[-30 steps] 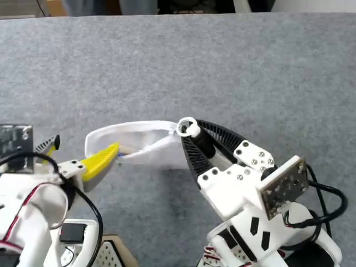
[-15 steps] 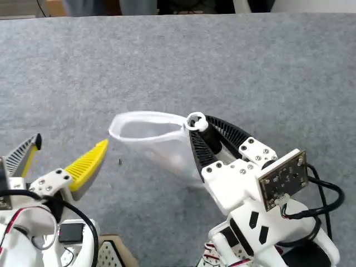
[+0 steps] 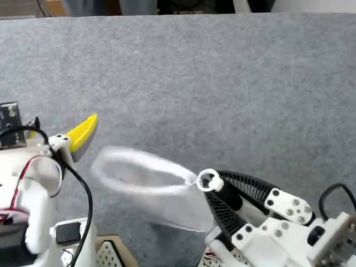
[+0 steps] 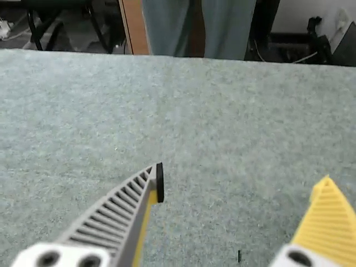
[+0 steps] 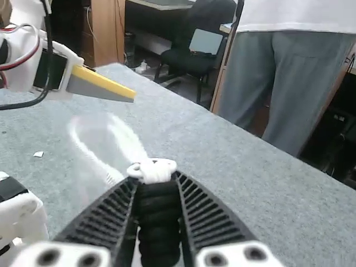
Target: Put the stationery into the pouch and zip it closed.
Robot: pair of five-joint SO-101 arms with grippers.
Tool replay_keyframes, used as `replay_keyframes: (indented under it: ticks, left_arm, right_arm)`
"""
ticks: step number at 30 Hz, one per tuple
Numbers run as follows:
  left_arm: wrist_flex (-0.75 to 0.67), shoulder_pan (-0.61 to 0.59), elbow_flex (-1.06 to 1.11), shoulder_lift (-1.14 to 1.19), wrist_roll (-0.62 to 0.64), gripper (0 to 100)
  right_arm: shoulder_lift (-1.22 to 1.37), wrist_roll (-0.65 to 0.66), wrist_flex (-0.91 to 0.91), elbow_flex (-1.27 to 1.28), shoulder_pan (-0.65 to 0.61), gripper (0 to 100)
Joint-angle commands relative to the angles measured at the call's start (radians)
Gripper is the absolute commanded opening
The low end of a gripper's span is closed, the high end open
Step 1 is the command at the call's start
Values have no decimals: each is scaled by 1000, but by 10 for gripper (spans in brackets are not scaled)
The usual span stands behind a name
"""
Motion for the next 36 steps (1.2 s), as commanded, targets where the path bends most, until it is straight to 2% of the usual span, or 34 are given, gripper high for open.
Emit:
replay_keyframes:
  ticks: [1, 4, 7, 14, 17, 26, 36]
  left_arm:
    - [-25, -1, 13, 8, 2, 414]
    - [28, 8, 19, 8, 2, 414]
    - [95, 71, 15, 0, 0, 414]
    - [287, 387, 13, -3, 0, 414]
    - [313, 463, 19, -3, 0, 414]
    - [315, 475, 13, -3, 2, 414]
    - [285, 470, 22, -3, 48, 414]
  right_arm:
    - [12, 0, -3, -42, -14, 12]
    - [12, 0, -61, 16, -12, 12]
    - [12, 0, -124, 111, -12, 12]
    - [13, 8, -419, 337, -8, 12]
    - [33, 8, -516, 400, -8, 12]
    - [245, 0, -680, 398, -6, 12]
    - [291, -2, -601, 476, -14, 12]
